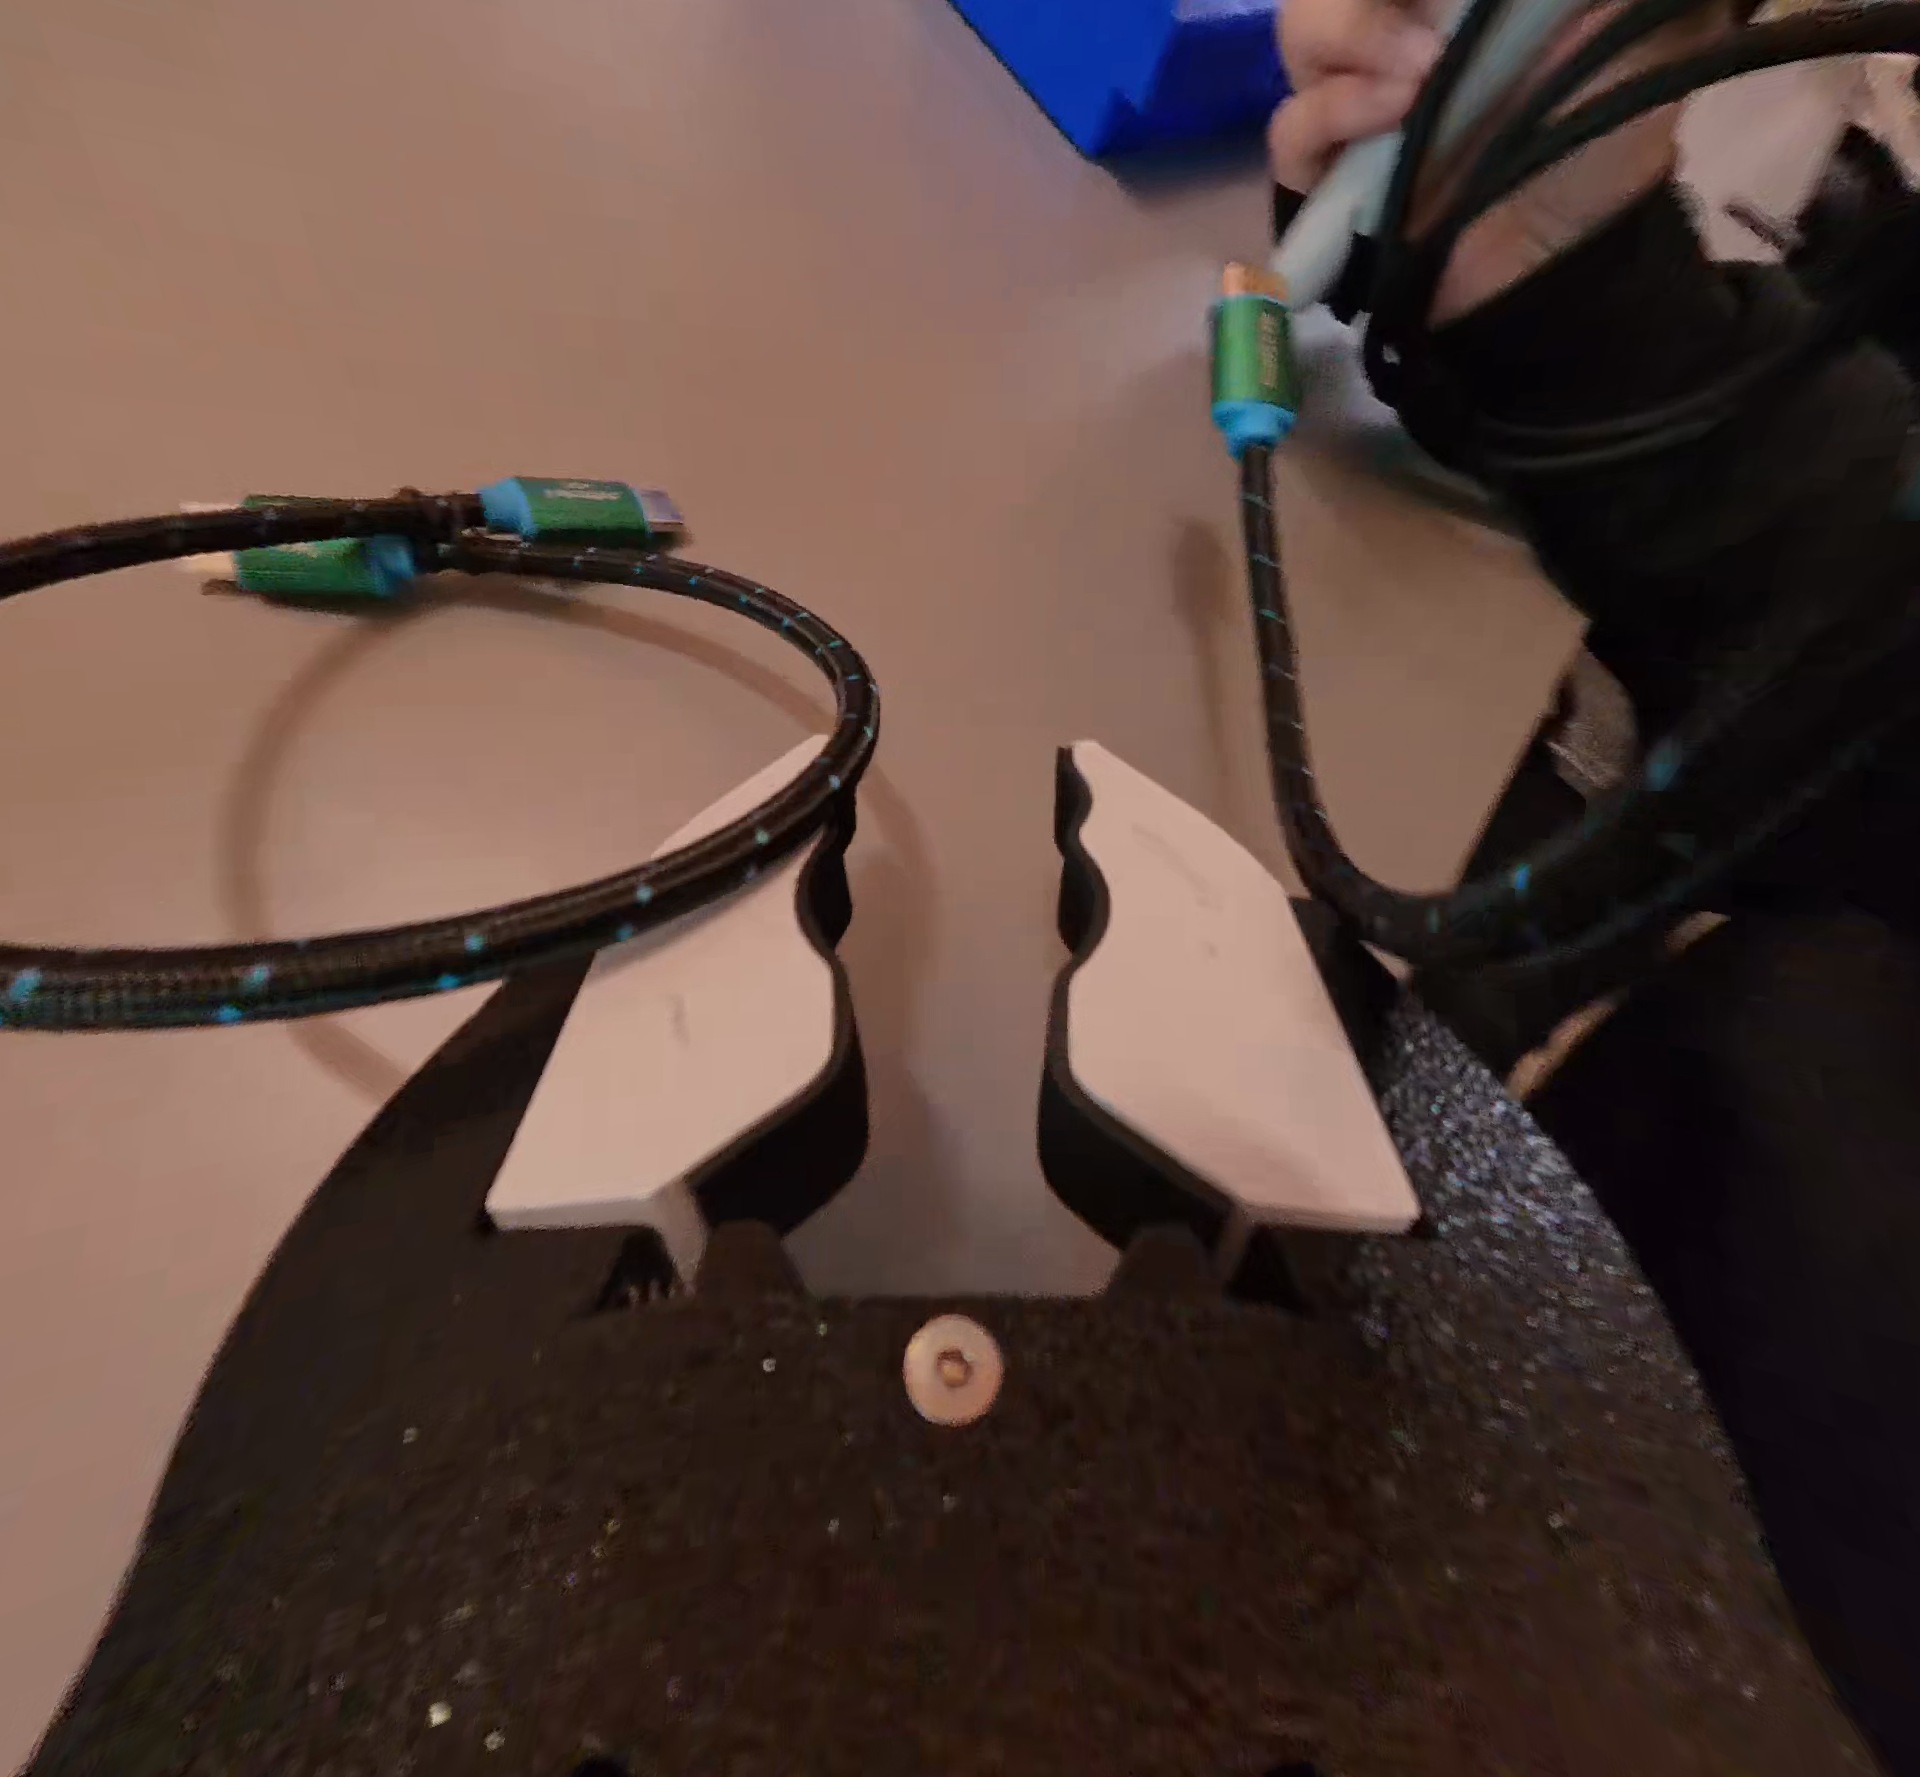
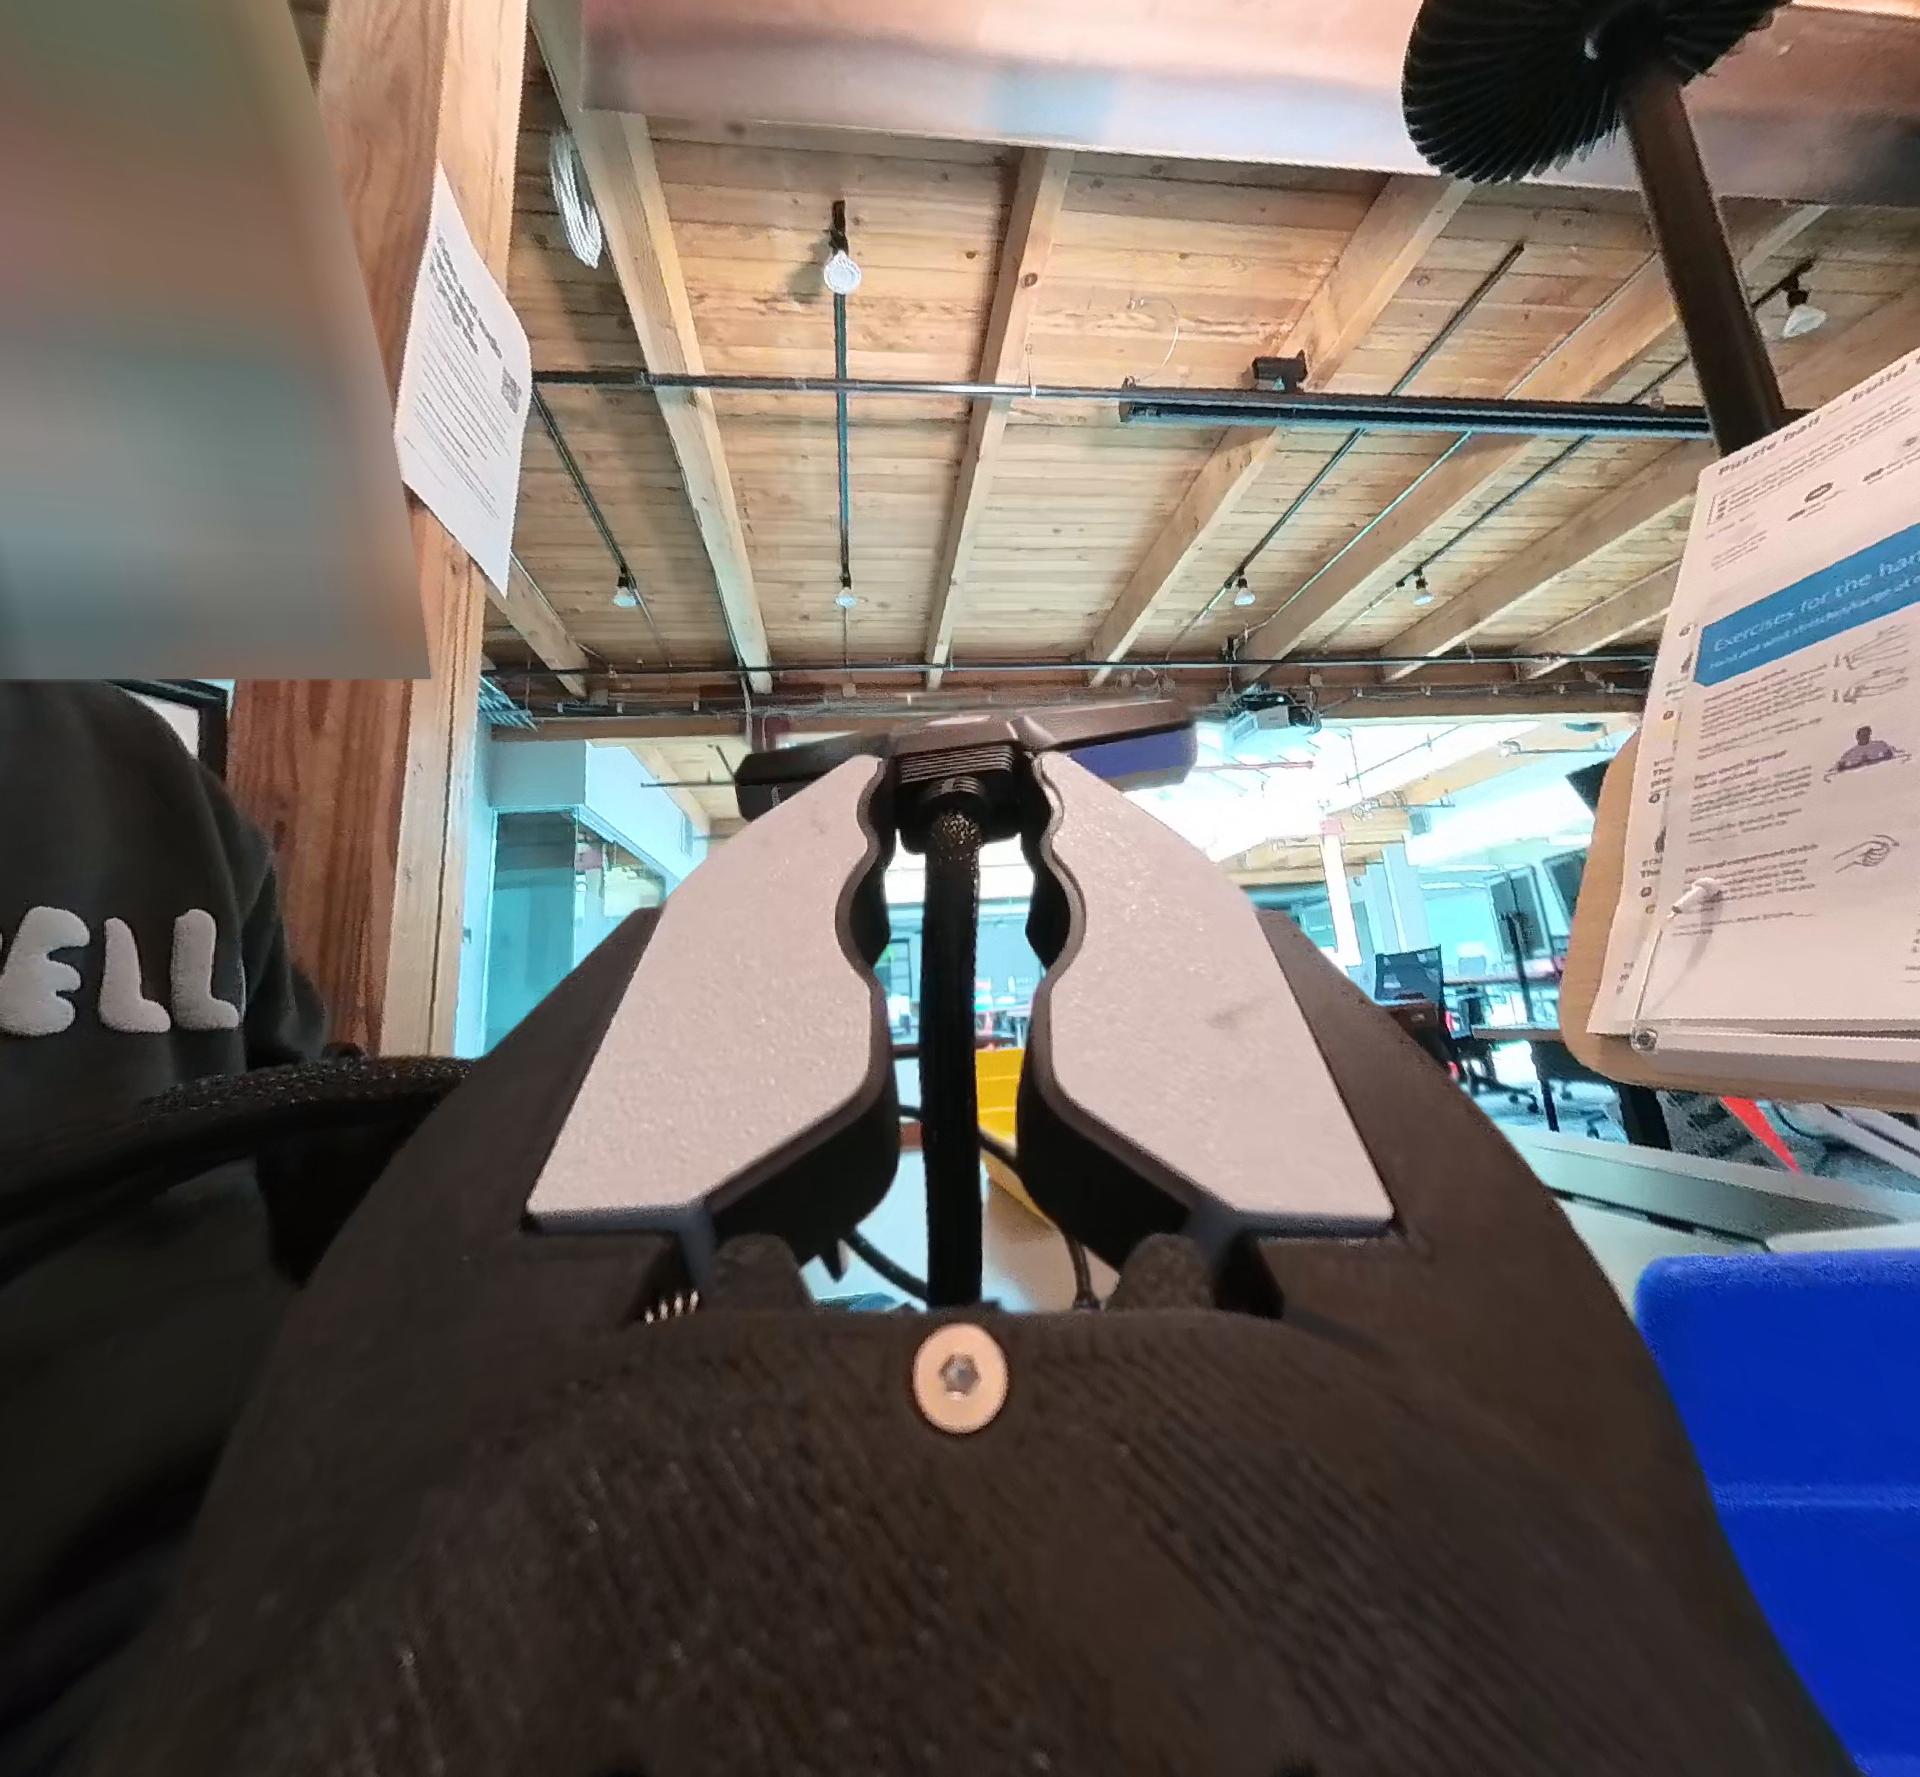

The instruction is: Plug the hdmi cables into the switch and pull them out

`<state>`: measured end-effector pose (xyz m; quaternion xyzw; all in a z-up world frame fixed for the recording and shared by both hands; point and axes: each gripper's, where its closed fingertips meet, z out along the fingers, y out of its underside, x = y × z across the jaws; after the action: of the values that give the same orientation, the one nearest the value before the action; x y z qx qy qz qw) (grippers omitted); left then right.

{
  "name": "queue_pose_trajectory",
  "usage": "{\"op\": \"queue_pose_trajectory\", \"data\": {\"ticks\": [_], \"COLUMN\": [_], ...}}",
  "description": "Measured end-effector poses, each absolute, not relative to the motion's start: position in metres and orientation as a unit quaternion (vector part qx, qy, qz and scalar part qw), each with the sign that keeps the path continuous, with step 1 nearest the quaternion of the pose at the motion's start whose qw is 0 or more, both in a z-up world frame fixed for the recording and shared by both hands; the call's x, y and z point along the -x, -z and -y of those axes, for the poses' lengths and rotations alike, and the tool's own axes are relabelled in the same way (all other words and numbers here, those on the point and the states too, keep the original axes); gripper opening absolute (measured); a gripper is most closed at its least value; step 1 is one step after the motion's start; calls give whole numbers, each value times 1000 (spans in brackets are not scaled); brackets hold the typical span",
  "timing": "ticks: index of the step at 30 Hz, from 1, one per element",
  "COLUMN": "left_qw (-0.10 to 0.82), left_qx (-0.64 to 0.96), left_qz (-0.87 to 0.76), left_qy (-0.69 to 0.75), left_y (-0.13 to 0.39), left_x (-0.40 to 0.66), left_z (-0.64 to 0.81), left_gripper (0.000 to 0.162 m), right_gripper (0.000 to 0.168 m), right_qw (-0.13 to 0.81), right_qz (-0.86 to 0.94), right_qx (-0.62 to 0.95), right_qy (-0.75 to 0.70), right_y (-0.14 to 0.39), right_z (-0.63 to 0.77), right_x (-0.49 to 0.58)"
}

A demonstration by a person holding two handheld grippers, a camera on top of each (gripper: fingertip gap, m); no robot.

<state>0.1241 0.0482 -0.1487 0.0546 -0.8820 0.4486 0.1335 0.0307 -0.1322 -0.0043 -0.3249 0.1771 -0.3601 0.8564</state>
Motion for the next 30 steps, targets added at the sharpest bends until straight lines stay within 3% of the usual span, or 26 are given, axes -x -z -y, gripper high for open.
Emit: {"op": "queue_pose_trajectory", "data": {"ticks": [7, 12, 14, 20, 27, 30], "left_qw": [370, 440, 440, 344, -70, -118], "left_qx": [-30, 20, 35, 87, 148, 205], "left_qz": [837, 805, 818, 878, 869, 855], "left_qy": [-402, -397, -370, -321, -467, -462], "left_y": [130, 118, 124, 141, 123, 127], "left_x": [-82, -66, -65, -84, -185, -194], "left_z": [-66, -81, -91, -121, -76, -49], "left_gripper": [40, 36, 42, 47, 39, 41], "right_gripper": [23, 23, 23, 23, 23, 23], "right_qw": [866, 869, 872, 875, 869, 864], "right_qz": [-164, -159, -160, -167, -165, -164], "right_qx": [310, 299, 287, 269, 299, 311], "right_qy": [358, 361, 362, 365, 359, 360], "right_y": [1, -1, -2, -2, 0, 1], "right_z": [135, 139, 143, 151, 139, 135], "right_x": [-25, -21, -20, -19, -24, -25]}}
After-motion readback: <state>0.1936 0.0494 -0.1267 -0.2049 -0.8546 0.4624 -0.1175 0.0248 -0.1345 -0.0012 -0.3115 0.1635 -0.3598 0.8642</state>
